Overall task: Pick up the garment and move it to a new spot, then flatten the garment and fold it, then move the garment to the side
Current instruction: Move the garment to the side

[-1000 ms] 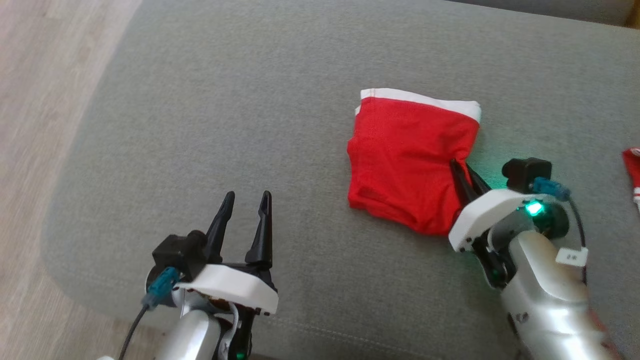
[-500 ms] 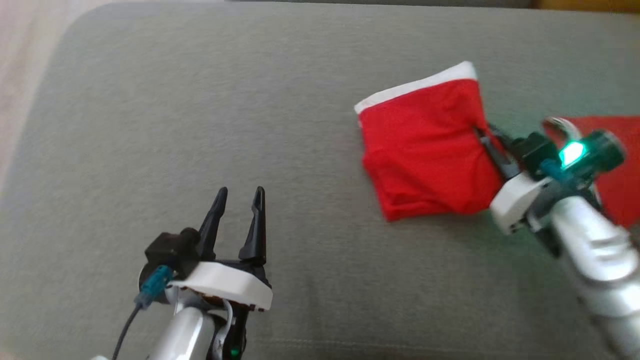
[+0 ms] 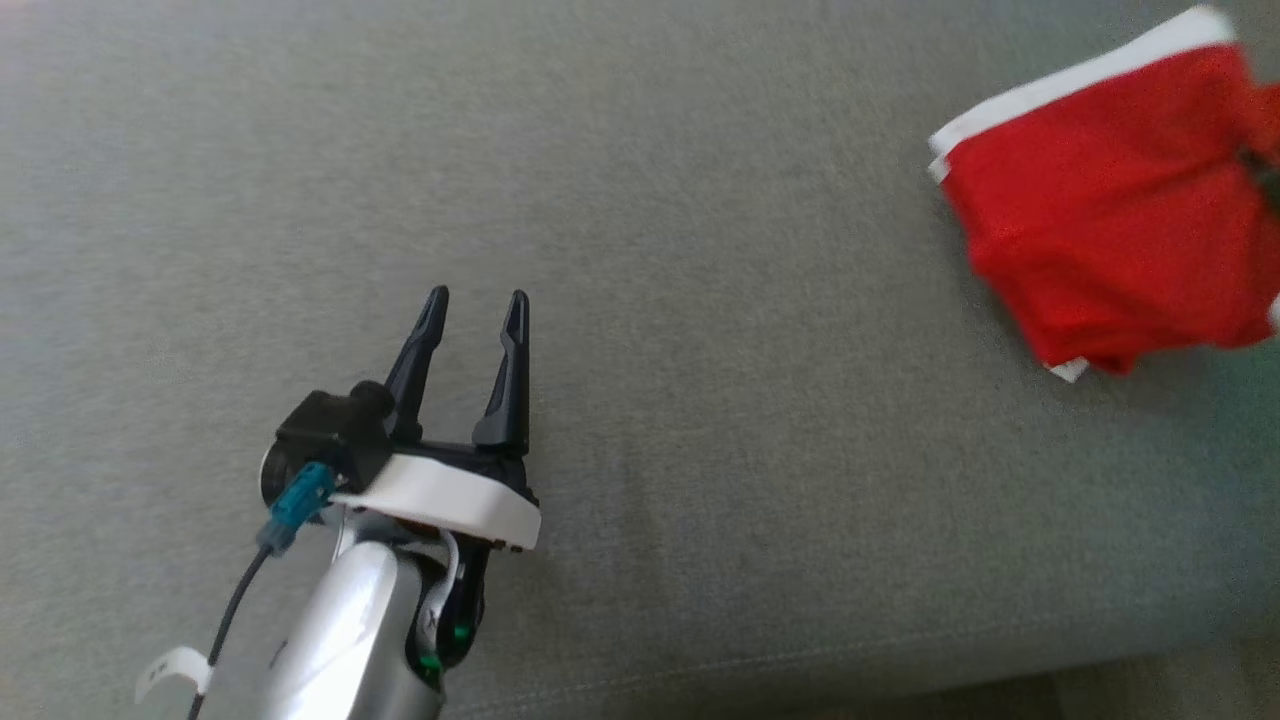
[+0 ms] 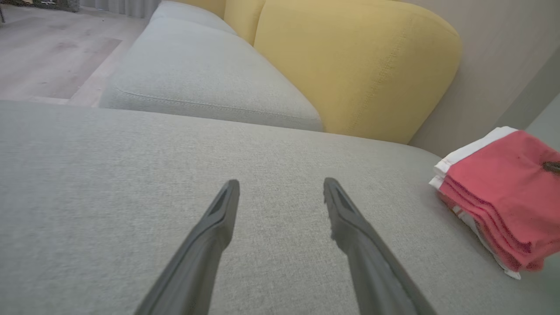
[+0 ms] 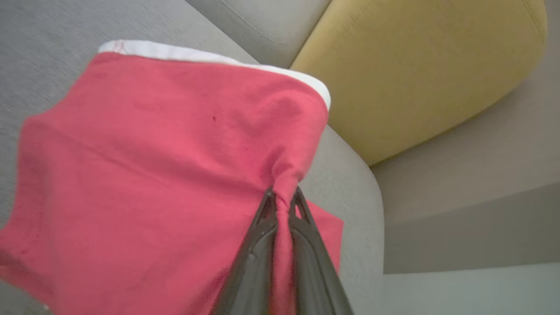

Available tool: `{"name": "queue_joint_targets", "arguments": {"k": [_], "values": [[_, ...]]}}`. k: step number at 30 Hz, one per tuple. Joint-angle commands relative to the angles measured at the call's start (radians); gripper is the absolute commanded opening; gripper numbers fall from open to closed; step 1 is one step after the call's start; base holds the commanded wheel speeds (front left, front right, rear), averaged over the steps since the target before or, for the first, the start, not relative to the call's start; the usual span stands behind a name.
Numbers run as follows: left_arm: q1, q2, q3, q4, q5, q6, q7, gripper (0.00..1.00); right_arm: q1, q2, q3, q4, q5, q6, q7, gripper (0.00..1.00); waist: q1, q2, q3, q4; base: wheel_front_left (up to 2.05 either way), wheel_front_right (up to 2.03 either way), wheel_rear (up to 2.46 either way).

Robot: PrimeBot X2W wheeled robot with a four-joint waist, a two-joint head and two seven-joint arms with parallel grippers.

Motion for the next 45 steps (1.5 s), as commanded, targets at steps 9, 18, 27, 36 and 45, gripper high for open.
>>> {"name": "queue_joint_targets", "arguments": {"k": [9,18,27,36,45], "values": [[-0.073,0.003,0.048,-0.018,0.029,-0.023,-0.012,1.0,-0.06,0.014,-0.121,0.096,-0.043,-0.001,0.053,0.0,-0.0001,0.0,0.097,-0.046,0.0,0.0,0.0],[-0.074,0.003,0.056,-0.006,0.034,-0.026,-0.012,1.0,-0.027,0.094,-0.23,0.164,-0.074,-0.001,0.066,1.0,-0.0001,0.0,0.107,-0.029,0.0,0.0,0.0],[-0.041,0.003,0.069,0.008,0.018,-0.027,-0.012,1.0,-0.01,0.151,-0.266,0.111,-0.116,-0.001,0.066,1.0,-0.0001,0.0,0.009,-0.02,0.0,0.0,0.0],[0.022,0.003,0.082,-0.016,-0.012,-0.003,-0.012,1.0,0.038,0.367,-0.385,-0.053,-0.066,-0.001,0.018,1.0,-0.0001,0.0,-0.133,-0.009,0.0,0.0,0.0],[0.11,0.003,0.096,-0.04,-0.046,0.015,-0.012,1.0,0.285,0.691,-0.562,-0.191,-0.084,-0.001,-0.139,1.0,-0.0001,0.0,-0.258,0.025,0.0,0.0,0.0]]}}
